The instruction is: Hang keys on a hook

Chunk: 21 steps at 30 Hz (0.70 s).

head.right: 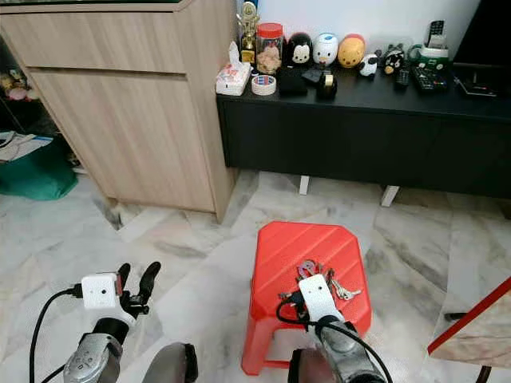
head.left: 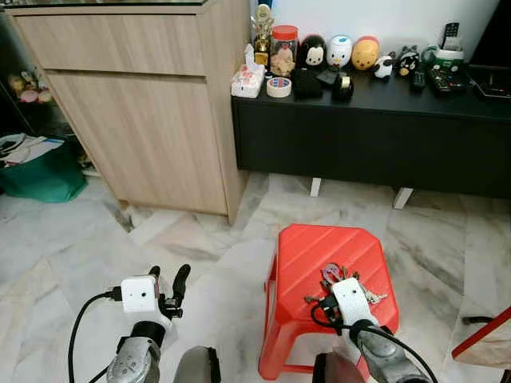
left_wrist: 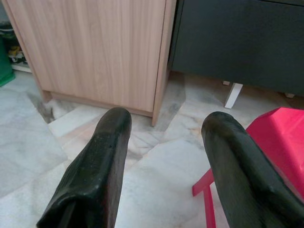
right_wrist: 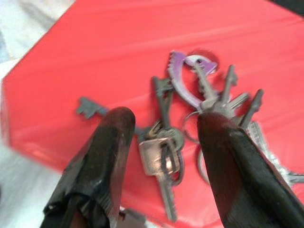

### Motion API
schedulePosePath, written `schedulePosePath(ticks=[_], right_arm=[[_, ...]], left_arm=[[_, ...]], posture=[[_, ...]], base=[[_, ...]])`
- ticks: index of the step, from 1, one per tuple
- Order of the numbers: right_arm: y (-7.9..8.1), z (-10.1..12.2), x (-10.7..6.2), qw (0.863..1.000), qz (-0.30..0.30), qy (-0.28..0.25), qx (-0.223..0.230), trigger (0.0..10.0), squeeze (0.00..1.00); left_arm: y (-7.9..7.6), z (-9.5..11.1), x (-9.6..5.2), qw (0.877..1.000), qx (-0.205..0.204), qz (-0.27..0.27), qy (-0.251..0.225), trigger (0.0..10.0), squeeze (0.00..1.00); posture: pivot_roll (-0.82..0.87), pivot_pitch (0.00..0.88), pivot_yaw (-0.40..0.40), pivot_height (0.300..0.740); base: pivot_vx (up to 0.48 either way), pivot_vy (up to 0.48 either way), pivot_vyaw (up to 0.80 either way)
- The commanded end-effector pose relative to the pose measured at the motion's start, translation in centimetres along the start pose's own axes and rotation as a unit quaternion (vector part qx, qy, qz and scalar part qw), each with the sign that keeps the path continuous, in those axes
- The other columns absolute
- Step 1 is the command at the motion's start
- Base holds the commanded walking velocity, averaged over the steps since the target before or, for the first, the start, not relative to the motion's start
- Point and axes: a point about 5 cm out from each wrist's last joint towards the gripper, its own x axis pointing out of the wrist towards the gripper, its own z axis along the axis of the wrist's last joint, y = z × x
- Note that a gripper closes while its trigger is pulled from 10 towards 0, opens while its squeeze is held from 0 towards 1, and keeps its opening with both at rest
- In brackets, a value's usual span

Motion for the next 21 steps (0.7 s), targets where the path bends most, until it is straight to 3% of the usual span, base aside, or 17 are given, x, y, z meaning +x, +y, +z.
schedulePosePath(ticks=[1,21], right_arm=[[-0.39,-0.48,-0.08,1.000,-0.012,0.016,0.006,10.0,0.00],[-0.31,-1.36,-0.26,0.999,-0.010,0.040,-0.009,10.0,0.00]], left_arm=[[-0.03,-0.56,-0.09,1.000,-0.003,-0.002,0.018,10.0,0.00],[-0.01,-0.57,-0.01,1.000,0.003,-0.006,0.020,10.0,0.00]], posture=[[0.10,0.072,0.021,0.612],[0.09,0.071,0.022,0.612]], base=[[0.000,0.000,0.00],[0.000,0.000,0.00]])
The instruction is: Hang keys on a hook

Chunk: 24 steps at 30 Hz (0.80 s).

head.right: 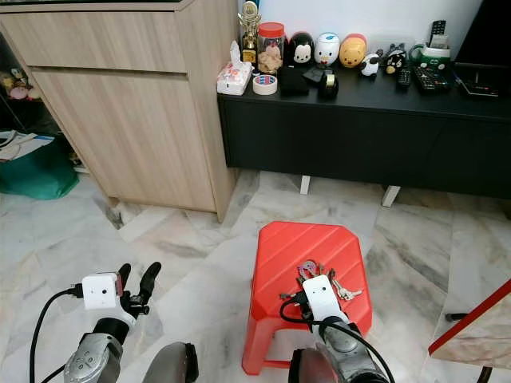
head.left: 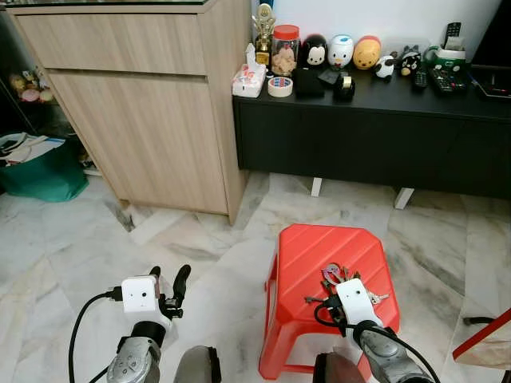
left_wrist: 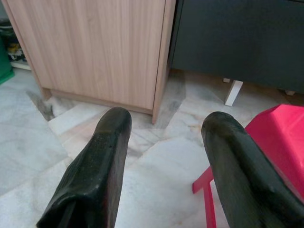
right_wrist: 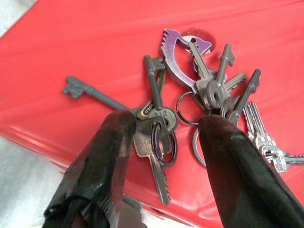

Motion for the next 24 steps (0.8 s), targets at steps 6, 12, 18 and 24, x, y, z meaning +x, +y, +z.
schedulePosePath(ticks=[6,12,18,24], right_arm=[[-0.02,-0.56,-0.09,1.000,-0.003,0.016,-0.007,10.0,0.00],[0.06,-0.66,-0.10,1.000,-0.001,0.019,-0.005,7.7,0.00],[0.29,-0.57,-0.03,1.000,0.005,0.021,-0.005,0.0,0.00],[0.40,-0.57,0.00,1.000,0.007,0.025,-0.004,0.0,0.00]], left_arm=[[-0.06,-0.37,0.08,1.000,0.004,-0.007,0.013,10.0,0.00],[-0.10,-0.39,0.14,1.000,0.005,-0.008,0.014,10.0,0.00],[-0.09,-0.38,0.23,1.000,0.007,-0.009,0.014,10.0,0.00],[0.00,-0.37,0.28,1.000,0.009,-0.009,0.014,10.0,0.00]], posture=[[0.10,0.068,0.021,0.612],[0.10,0.068,0.021,0.612],[0.10,0.065,0.021,0.612],[0.10,0.066,0.023,0.612]], base=[[0.000,0.000,0.00],[0.000,0.000,0.00],[0.000,0.000,0.00],[0.000,0.000,0.00]])
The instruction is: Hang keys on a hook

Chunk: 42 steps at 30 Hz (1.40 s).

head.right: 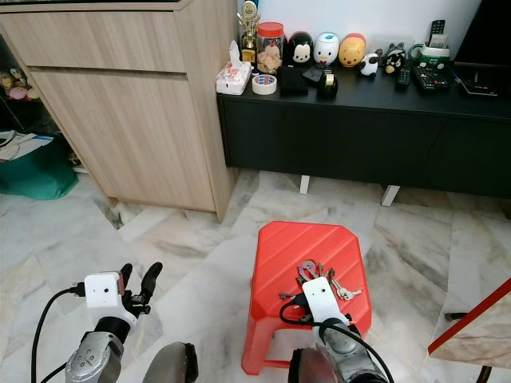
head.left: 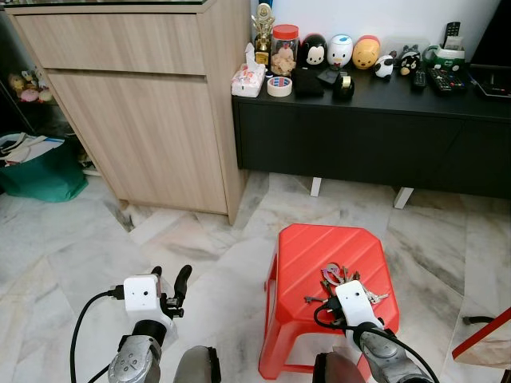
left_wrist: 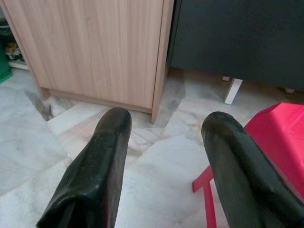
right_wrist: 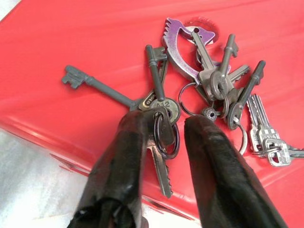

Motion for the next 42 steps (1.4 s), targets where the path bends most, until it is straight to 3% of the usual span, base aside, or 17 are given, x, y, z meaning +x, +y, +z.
schedulePosePath(ticks=[1,20,28,31,37,38,40,42], right_arm=[[0.3,-0.3,0.0,1.000,0.007,0.014,-0.002,0.0,0.00],[0.3,-0.5,0.0,1.000,0.004,0.013,0.003,0.0,0.00],[0.0,3.0,0.1,0.993,-0.013,-0.104,0.059,0.0,0.00],[-0.1,5.2,-0.2,0.978,-0.015,-0.178,0.104,0.0,0.00],[-0.3,7.2,-0.8,0.958,-0.020,-0.248,0.145,0.0,0.00],[-0.6,8.1,-1.3,0.941,-0.023,-0.286,0.177,0.0,0.00],[-1.0,9.5,-2.1,0.922,-0.033,-0.338,0.187,0.0,0.00],[-1.2,10.1,-2.5,0.914,-0.042,-0.358,0.185,0.0,0.00]], left_arm=[[0.1,-0.4,0.0,1.000,0.007,-0.006,0.013,10.0,0.00],[0.1,-0.6,-0.1,1.000,0.007,-0.005,0.018,10.0,0.00],[0.1,-0.7,-0.1,1.000,0.008,-0.004,0.019,10.0,0.00],[0.1,-0.7,-0.1,1.000,0.009,-0.004,0.019,10.0,0.00],[0.0,-0.7,-0.1,1.000,0.008,-0.004,0.019,10.0,0.00],[-0.1,-0.8,-0.1,1.000,0.007,-0.004,0.019,10.0,0.00],[-0.1,-0.8,-0.1,1.000,0.006,-0.003,0.018,10.0,0.00],[-0.1,-0.8,-0.1,1.000,0.006,-0.003,0.018,10.0,0.00]], posture=[[0.10,0.066,0.023,0.612],[0.10,0.066,0.023,0.612],[0.10,0.065,0.021,0.612],[0.10,0.065,0.018,0.612],[0.10,0.063,0.016,0.612],[0.09,0.062,0.012,0.612],[0.09,0.061,0.012,0.612],[0.09,0.053,0.009,0.612]], base=[[0.000,0.000,0.00],[0.000,0.000,0.00],[0.000,0.000,0.00],[0.000,0.000,0.00],[0.000,0.000,0.00],[0.000,0.000,0.00],[0.000,0.000,0.00],[0.000,0.000,0.00]])
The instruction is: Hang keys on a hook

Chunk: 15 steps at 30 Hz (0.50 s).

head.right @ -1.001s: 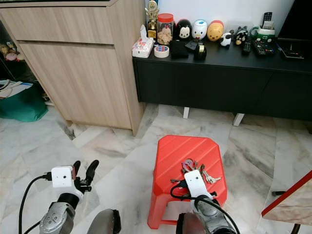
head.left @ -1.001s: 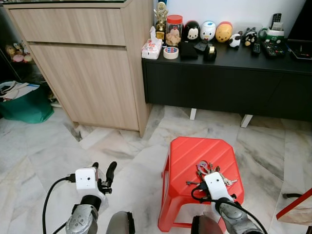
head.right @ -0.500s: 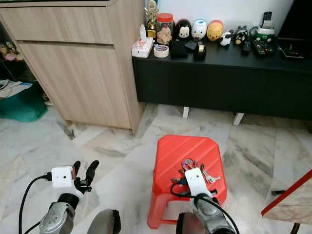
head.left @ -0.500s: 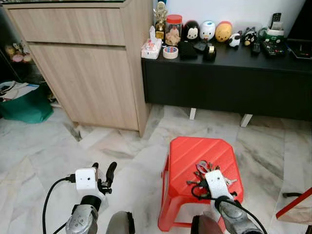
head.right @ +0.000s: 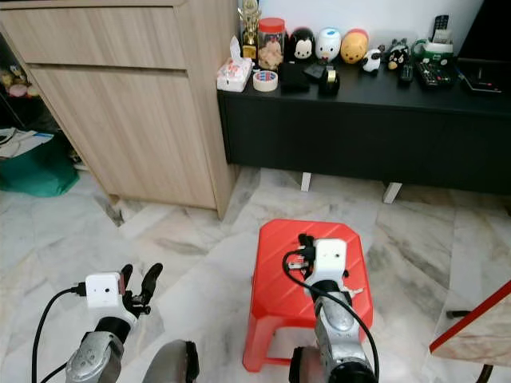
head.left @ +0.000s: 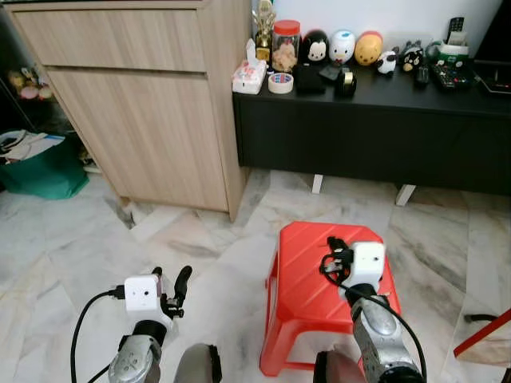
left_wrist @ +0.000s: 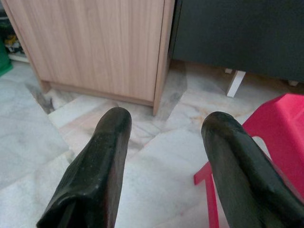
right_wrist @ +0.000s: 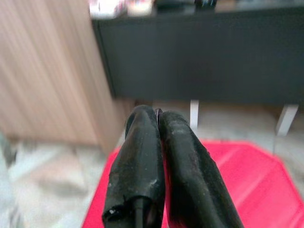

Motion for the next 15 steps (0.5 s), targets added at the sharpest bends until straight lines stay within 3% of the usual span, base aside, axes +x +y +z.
schedulePosePath(ticks=[1,4,5,6,7,15], right_arm=[[-0.2,1.7,0.3,0.999,-0.011,-0.052,0.001,0.0,0.00],[-0.2,2.7,0.3,0.997,-0.014,-0.080,-0.021,0.0,0.00],[-0.2,2.9,0.4,0.996,-0.018,-0.084,-0.024,1.6,0.00],[-0.5,2.9,0.5,0.996,-0.035,-0.081,0.006,7.6,0.00],[-0.7,2.8,0.5,0.996,-0.042,-0.075,0.020,10.0,0.00],[-1.0,1.5,-0.1,0.999,-0.038,-0.037,0.009,10.0,0.00]], left_arm=[[-0.2,-0.4,0.0,1.000,0.006,-0.003,0.008,10.0,0.00],[-0.2,-0.4,0.0,1.000,0.005,-0.003,0.007,10.0,0.00],[-0.2,-0.4,0.1,1.000,0.005,-0.002,0.007,10.0,0.00],[-0.2,-0.5,0.1,1.000,0.005,-0.002,0.007,10.0,0.00],[-0.2,-0.5,0.2,1.000,0.004,-0.001,0.007,10.0,0.00],[-0.6,-0.6,0.2,1.000,0.000,-0.002,0.003,10.0,0.00]], posture=[[0.09,0.052,0.008,0.612],[0.09,0.047,0.006,0.612],[0.09,0.047,0.006,0.612],[0.08,0.039,0.003,0.612],[0.08,0.038,0.002,0.612],[0.08,0.032,-0.008,0.612]], base=[[0.000,0.000,0.00],[0.000,0.000,0.00],[0.000,0.000,0.00],[0.000,0.000,0.00],[0.000,0.000,0.00],[0.000,0.000,0.00]])
